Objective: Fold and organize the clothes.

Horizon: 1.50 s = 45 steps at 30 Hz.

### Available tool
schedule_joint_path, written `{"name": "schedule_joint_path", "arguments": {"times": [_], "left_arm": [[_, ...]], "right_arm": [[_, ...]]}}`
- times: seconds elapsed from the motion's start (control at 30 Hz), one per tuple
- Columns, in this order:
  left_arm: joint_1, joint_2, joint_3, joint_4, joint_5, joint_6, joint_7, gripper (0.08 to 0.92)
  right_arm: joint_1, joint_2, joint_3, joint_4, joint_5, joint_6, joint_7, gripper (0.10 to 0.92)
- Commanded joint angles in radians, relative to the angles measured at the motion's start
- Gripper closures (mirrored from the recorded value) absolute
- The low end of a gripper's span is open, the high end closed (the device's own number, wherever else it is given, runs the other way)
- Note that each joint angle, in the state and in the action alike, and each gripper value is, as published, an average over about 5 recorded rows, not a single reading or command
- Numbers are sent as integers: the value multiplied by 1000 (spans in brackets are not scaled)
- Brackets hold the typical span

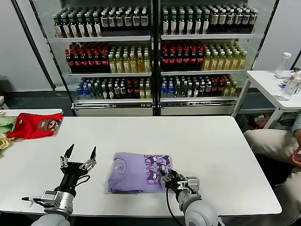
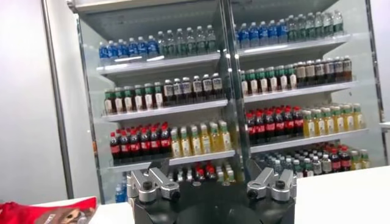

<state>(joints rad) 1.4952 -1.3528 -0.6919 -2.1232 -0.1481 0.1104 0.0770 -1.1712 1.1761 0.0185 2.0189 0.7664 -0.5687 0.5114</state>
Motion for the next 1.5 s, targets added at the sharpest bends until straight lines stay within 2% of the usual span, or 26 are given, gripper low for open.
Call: {"name": "schedule_joint_path", "arguments": {"times": [0.03,0.27,0.4,0.57,0.77,0.87,0.97,1.2,1.5], "left_arm": [[13,-3,-20,4,9,0,-7,177],[9,-10,-16,11,14,-4,-11,177],[11,-8,-23,21,15,-39,10,177],[10,-16,-25,32,21,-87,33,177],[-14,-41,-8,44,45,-110,56,177],[-21,-51,-7,67,54,-144,122,177],[-26,-58,-14,98,58,-189,178,177],[-20,-55,-44,125,81,-257,171,177],[-26,-59,-45,106,93,-268,154,177]], "right_arm": [[6,12,-19,-10,37,12,18,577],[58,5,15,24,-53,68,-40,784],[71,-50,112,47,-65,69,-47,875],[-47,-142,226,79,-62,78,-70,894],[-103,-125,213,92,-110,77,-92,894],[-99,-123,213,102,-138,82,-110,853],[-90,-138,230,122,-161,92,-124,769],[-55,-166,286,128,-342,102,-211,571],[-54,-169,439,100,-415,187,-255,311]]}}
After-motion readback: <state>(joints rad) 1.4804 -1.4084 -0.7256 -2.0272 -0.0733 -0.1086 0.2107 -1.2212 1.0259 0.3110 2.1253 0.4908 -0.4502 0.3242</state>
